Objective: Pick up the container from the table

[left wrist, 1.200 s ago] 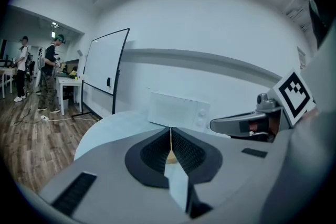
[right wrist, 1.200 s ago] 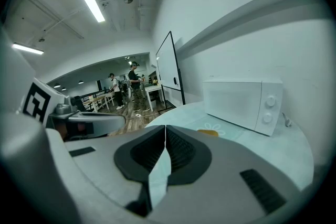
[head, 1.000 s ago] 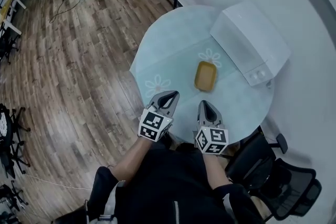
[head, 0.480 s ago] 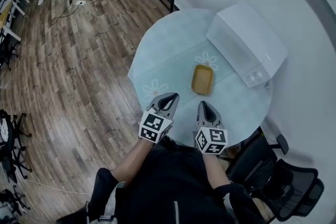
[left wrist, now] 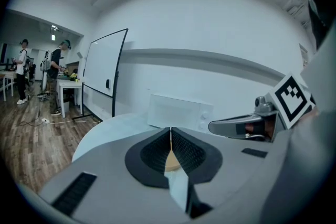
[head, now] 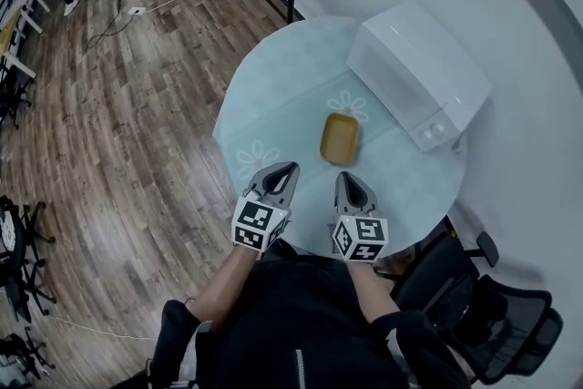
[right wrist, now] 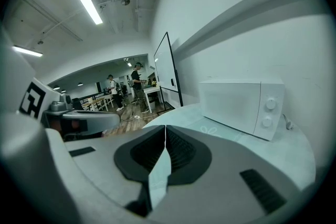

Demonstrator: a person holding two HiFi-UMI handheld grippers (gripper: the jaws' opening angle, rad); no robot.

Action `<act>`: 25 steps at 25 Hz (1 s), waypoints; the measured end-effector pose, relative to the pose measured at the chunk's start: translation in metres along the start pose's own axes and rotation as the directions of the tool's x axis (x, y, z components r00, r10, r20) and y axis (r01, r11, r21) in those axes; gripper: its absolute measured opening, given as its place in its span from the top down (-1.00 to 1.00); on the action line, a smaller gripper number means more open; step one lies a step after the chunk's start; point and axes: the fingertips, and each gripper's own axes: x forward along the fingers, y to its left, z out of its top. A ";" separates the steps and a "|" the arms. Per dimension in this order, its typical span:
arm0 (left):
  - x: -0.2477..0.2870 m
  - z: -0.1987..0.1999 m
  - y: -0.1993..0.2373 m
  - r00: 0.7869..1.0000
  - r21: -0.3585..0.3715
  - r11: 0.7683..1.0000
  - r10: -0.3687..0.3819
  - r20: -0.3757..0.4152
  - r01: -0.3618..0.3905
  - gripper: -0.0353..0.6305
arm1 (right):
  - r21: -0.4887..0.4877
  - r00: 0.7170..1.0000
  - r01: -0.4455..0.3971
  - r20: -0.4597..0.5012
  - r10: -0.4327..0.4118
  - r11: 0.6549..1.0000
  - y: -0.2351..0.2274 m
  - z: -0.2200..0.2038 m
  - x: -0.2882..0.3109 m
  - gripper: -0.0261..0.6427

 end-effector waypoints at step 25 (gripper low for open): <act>-0.044 -0.024 0.023 0.976 -0.035 0.977 0.206 -0.067 -0.209 0.84 | -0.091 0.992 0.024 -0.118 -0.035 0.996 -0.069 -0.040 0.079 0.64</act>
